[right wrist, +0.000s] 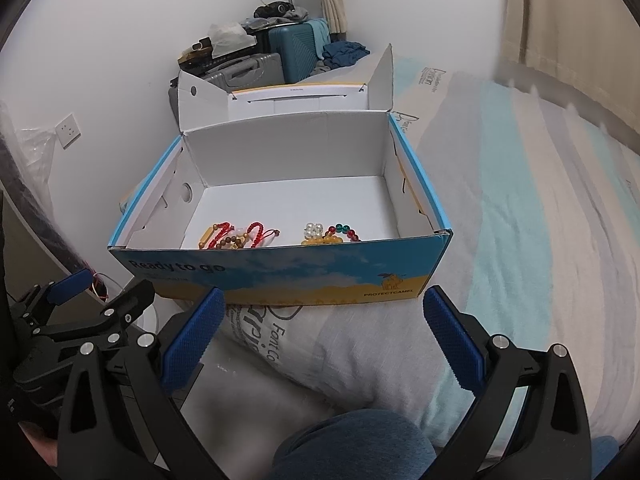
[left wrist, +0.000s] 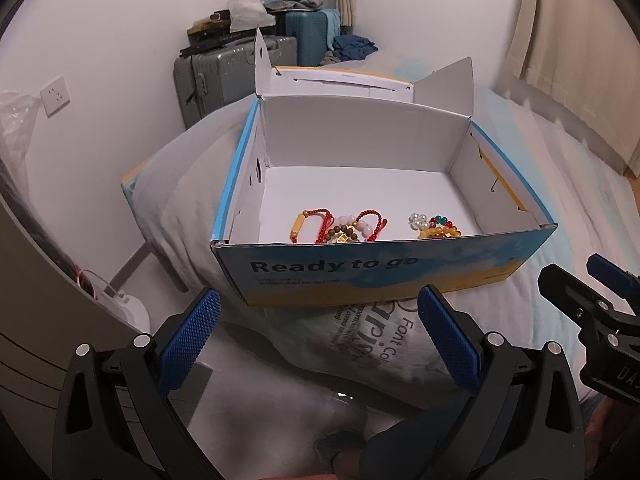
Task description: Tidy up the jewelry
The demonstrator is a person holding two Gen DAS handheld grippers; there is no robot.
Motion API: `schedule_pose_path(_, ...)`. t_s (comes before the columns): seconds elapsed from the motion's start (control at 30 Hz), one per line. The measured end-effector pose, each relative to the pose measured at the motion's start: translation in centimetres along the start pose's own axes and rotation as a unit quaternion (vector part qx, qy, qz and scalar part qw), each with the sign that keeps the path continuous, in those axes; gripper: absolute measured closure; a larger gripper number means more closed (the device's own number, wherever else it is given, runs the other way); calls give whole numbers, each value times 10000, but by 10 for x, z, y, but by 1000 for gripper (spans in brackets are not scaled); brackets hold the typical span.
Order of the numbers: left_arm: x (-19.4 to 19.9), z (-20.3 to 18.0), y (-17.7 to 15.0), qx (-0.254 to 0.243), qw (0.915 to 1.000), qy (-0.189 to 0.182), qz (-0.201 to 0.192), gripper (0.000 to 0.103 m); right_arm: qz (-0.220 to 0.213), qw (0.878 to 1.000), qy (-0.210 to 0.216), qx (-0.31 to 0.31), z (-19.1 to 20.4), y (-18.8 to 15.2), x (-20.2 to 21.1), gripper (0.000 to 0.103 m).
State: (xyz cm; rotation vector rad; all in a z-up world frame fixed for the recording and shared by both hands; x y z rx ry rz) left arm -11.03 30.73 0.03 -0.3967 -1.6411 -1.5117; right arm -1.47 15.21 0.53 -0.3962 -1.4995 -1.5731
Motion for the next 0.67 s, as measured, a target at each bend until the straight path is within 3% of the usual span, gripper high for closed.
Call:
schedule_pose_path(0.37,8,-2,2,-80,9996,34,-255,6,6,10000,-12,-33,-2,0,-2,8)
schedule_pose_path(0.67,8,-1,3,-135,9996,182,-155,6,2,10000,-32,-60,-3,0,-2,8)
Point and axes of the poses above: each gripper's, at about its wrist camera, not at the fingertips, and x roughly against the way its jaws point, z to its left, y to its top, the point moved 4 cm from there along -x, roughly the way its jaws point, and after that the axes turned 10 degrees about -x, right-handed, at the moved point
